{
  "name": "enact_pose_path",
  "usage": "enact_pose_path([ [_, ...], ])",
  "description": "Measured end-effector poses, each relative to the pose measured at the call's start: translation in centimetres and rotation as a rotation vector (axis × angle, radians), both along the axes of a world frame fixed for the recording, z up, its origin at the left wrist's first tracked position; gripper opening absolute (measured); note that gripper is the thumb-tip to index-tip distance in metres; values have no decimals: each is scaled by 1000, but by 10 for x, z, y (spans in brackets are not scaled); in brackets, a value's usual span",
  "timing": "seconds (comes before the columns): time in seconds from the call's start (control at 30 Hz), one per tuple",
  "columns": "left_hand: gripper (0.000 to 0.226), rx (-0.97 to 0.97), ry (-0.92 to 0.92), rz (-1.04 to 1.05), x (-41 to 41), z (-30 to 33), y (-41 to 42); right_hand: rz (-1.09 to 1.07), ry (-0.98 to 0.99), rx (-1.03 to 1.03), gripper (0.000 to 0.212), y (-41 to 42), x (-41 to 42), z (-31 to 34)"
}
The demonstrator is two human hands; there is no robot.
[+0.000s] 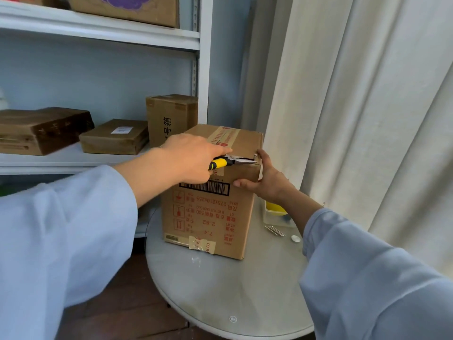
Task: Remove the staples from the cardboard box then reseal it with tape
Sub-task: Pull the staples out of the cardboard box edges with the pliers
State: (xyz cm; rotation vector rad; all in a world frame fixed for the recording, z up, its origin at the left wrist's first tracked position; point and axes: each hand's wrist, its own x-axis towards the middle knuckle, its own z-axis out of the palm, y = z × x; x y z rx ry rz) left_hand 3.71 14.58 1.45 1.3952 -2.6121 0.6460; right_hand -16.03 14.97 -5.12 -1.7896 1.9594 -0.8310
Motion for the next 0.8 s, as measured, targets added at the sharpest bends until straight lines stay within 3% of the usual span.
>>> enact_pose_path([
  [0.2, 57, 45, 141, -4, 3, -15, 0, -1, 3, 9, 106, -1, 0, -1],
  [0.47, 65, 37, 364, 73, -5, -46, 15, -12, -6, 8, 105, -1, 1, -1],
  [0.67, 68, -140, 294, 68, -10, -58, 21, -11, -5, 2, 104, 0, 2, 0],
  [0.8, 65, -55, 332, 76, -9, -51, 17, -13, -4, 9, 104, 1, 1, 0],
])
